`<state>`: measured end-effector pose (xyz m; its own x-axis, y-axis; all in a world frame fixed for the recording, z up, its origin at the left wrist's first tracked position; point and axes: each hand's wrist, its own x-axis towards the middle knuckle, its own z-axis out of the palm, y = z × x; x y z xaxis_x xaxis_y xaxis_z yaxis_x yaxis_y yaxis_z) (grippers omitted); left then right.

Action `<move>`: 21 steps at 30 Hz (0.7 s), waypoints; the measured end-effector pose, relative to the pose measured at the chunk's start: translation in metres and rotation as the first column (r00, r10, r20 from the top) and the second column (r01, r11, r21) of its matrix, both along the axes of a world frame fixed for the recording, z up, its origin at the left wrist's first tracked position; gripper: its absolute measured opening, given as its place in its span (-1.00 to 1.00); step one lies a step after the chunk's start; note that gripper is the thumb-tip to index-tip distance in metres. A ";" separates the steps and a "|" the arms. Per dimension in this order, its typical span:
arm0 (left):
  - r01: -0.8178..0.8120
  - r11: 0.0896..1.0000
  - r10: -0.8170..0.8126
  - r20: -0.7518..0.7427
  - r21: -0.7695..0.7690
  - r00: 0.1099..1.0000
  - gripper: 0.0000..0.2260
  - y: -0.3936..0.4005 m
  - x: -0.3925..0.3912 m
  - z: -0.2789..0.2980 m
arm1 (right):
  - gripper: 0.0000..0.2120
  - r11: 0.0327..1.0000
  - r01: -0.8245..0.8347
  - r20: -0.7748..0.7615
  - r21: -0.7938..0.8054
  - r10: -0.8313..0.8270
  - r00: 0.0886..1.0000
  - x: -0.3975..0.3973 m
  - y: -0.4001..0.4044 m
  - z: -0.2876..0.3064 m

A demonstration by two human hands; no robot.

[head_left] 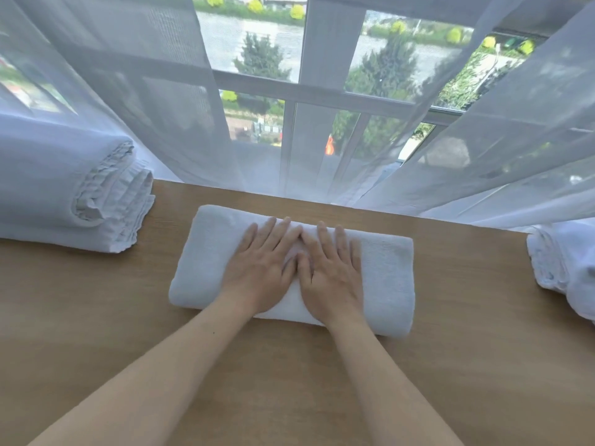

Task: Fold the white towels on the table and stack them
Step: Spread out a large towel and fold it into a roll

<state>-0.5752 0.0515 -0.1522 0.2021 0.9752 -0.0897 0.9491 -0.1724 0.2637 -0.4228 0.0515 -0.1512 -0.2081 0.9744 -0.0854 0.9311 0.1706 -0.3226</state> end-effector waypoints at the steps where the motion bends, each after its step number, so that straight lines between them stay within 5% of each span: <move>1: -0.021 1.000 0.021 -0.001 -0.017 1.000 -0.43 0.004 -0.005 -0.002 | -0.46 1.000 -0.002 0.008 -0.004 0.002 1.000 0.004 0.006 -0.003; 11: -0.140 0.986 0.126 -0.146 -0.090 0.981 -0.32 0.026 -0.053 -0.009 | -0.39 0.996 0.000 0.052 -0.089 0.004 0.999 0.022 0.023 -0.010; 15: -0.194 0.978 0.179 -0.163 -0.078 0.970 -0.32 0.022 -0.073 -0.009 | -0.35 0.969 0.193 0.127 -0.155 -0.175 0.976 0.062 0.029 -0.012; 18: -0.267 0.958 0.245 -0.182 -0.108 0.952 -0.35 0.022 -0.074 -0.007 | -0.33 0.843 0.437 0.098 -0.314 -0.429 0.898 0.101 0.027 -0.011; 21: -0.206 0.977 0.193 -0.175 -0.057 0.965 -0.36 0.017 -0.055 -0.004 | -0.34 0.783 0.531 0.180 -0.324 -0.500 0.847 0.104 0.025 -0.009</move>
